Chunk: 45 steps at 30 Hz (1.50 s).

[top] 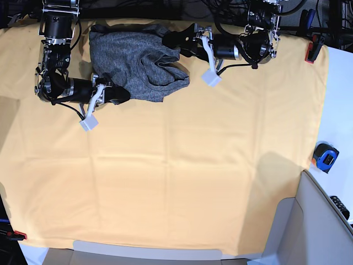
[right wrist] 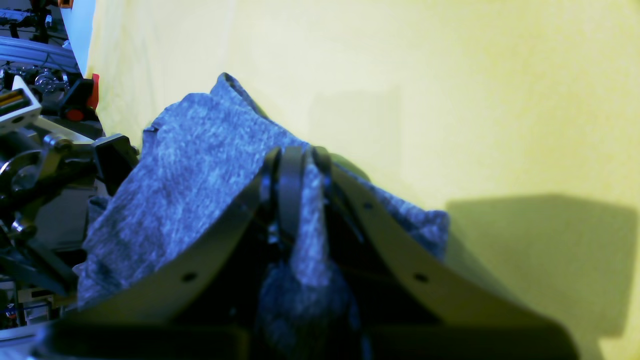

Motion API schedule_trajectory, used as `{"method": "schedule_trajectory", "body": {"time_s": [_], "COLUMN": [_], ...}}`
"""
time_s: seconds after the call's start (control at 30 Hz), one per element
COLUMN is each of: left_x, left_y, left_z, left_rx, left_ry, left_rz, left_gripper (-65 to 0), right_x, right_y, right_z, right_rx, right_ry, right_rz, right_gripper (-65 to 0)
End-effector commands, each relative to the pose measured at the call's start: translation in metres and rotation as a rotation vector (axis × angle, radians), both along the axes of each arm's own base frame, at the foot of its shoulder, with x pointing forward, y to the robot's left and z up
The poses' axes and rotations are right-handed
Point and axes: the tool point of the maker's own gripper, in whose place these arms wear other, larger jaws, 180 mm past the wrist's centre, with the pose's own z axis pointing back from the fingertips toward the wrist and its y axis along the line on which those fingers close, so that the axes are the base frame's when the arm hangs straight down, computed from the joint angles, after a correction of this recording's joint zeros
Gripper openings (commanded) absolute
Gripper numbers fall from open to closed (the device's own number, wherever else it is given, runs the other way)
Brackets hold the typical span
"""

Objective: Fold the T-shirt properly
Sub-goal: 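Push the bundle's sides inward with both grippers to square it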

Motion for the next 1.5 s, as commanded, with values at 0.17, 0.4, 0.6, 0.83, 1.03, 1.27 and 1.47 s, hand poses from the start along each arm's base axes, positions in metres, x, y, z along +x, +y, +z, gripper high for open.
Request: {"method": "schedule_trajectory", "body": {"time_s": [0.17,0.4,0.6,0.83,1.03,1.27,1.47], "left_x": [0.0,-0.002,-0.004,0.002,0.003,0.017,0.044], "left_y": [-0.002,-0.013,-0.015,-0.009,-0.003,0.006,0.013], "left_z": [0.004,0.007,0.005,-0.003,-0.012,-0.02,-0.017], "left_rx": [-0.012,-0.023,-0.009,0.055,0.119,0.22,0.293], "left_ry": [-0.006,-0.021,-0.027,-0.045,-0.058,-0.111,-0.185], "left_rz": [-0.008,-0.048,-0.071,-0.071,-0.084,-0.108,-0.115], "left_gripper": [-13.7,-22.3,-35.2,-46.0,-53.5,-65.0,-65.0], "right_x": [-0.002,-0.002,-0.002,-0.002,-0.002,-0.001,0.017], "right_y": [-0.006,-0.006,-0.006,-0.006,-0.007,-0.01,-0.022], "right_z": [-0.004,-0.004,-0.004,-0.004,-0.004,-0.005,0.017], "right_rx": [-0.036,-0.036,-0.036,-0.036,-0.037,-0.068,-0.193], "right_ry": [0.019,0.019,0.018,0.018,0.019,0.032,-0.003], "right_rz": [0.006,0.006,0.005,0.005,0.005,-0.006,-0.093], "right_gripper": [-62.9,-62.9,-63.0,-63.0,-63.0,-63.0,-63.0]}}
